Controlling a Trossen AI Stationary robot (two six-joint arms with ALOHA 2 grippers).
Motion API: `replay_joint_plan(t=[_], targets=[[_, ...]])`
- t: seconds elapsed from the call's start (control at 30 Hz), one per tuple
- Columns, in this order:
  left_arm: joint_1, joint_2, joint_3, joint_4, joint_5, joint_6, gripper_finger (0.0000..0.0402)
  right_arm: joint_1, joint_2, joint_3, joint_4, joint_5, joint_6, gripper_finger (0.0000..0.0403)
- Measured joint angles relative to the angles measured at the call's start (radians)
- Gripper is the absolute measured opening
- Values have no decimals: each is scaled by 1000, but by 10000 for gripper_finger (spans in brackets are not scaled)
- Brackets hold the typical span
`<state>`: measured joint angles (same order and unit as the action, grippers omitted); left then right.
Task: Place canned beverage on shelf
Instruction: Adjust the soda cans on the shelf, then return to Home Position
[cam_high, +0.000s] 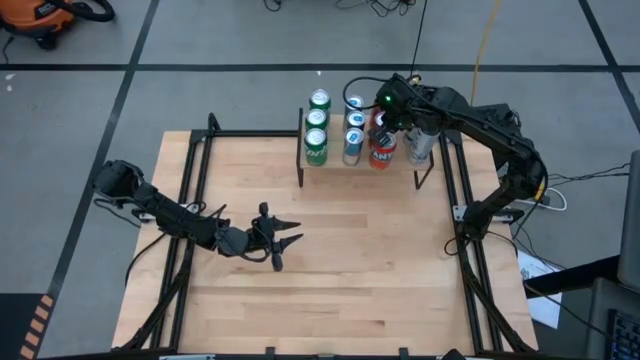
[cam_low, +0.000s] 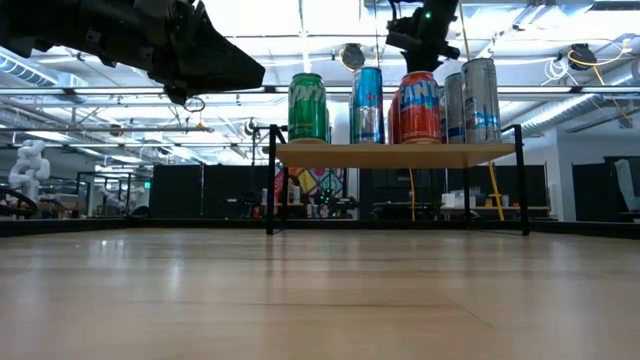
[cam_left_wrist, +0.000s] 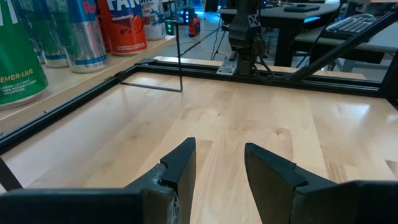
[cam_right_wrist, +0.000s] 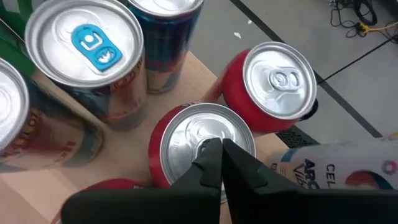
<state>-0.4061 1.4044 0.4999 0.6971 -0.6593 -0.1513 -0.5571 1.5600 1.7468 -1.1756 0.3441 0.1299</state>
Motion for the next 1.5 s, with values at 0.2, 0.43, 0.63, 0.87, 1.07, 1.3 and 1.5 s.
replay_joint_plan(t=[0.2, 0.43, 0.63, 0.87, 1.07, 1.3, 1.5], targets=[[0, 0, 0, 0, 0, 0, 138, 0, -2, 11, -22, 4, 0, 0], [-2, 0, 0, 3, -11, 3, 138, 32, -14, 95, -23, 21, -4, 0], [-6, -15, -1, 37, -34, 34, 138, 95, -85, 117, 49, 16, -6, 0], [-77, -14, -1, 38, -46, 30, 138, 226, -185, 70, 7, 17, 38, 0], [-167, -14, -1, 166, -130, 170, 138, 483, -376, -169, 361, -34, 49, 0], [-178, 0, -96, 318, -95, 133, 138, 761, -499, -723, 973, -35, 39, 0], [-92, 66, -172, 537, 76, 133, 138, 877, -452, -1089, 1650, -123, -12, 0]])
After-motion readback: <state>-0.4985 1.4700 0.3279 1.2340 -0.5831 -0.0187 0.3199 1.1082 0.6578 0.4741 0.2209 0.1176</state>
